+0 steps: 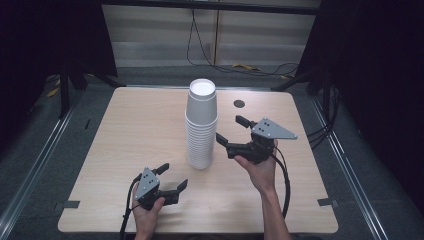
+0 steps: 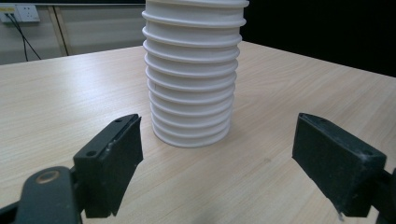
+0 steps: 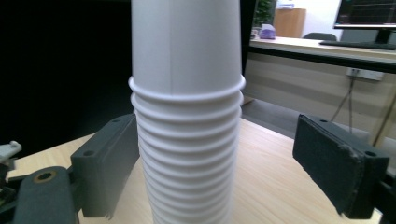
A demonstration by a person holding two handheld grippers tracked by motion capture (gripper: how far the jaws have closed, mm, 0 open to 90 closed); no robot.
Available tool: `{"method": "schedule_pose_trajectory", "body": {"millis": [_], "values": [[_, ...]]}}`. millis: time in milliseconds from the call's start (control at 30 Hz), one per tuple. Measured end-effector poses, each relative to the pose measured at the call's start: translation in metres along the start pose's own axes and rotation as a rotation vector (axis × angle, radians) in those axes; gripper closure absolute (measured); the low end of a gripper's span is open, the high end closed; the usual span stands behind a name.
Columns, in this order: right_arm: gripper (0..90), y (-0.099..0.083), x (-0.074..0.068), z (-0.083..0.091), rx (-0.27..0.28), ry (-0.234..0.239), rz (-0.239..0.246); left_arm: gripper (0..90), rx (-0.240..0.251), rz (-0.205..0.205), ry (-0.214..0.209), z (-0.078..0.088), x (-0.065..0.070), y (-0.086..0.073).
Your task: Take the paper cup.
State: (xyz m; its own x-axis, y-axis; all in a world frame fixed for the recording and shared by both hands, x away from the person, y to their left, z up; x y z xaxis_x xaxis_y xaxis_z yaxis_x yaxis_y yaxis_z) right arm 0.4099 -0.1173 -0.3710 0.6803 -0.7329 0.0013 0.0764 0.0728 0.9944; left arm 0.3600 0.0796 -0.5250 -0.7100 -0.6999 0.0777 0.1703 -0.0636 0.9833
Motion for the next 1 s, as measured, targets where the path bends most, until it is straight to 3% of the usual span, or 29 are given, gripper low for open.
{"method": "schedule_pose_trajectory", "body": {"millis": [133,533,700,1000], "values": [[14.1,0.011,-0.005,-0.006,-0.007,0.048,0.001,15.8,0.0,0.0,0.002,0.0,0.0,0.0],[13.4,0.047,-0.009,-0.022,0.002,0.101,0.017,15.8,0.001,-0.003,0.0,0.001,-0.001,0.0],[13.6,0.058,-0.011,-0.028,-0.021,0.149,0.02,15.8,0.001,-0.003,0.0,0.001,-0.001,0.0],[13.3,0.076,-0.009,-0.044,-0.079,0.181,0.072,15.8,-0.003,-0.008,-0.004,0.001,-0.002,0.0]]}}
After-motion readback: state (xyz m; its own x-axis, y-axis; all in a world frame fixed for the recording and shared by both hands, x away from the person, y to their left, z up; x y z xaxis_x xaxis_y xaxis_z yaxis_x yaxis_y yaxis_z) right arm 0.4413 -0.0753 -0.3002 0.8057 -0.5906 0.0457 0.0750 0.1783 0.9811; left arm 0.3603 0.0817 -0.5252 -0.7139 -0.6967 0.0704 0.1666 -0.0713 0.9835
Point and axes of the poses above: each handheld gripper's, and its own axes: z roughly backward along the jaws, y roughly out of its top, x roughly to its right, the point moved 8 cm from there along -z, roughly forward along the jaws, and after that the axes turned 3 degrees about x, right-handed, at the moved point
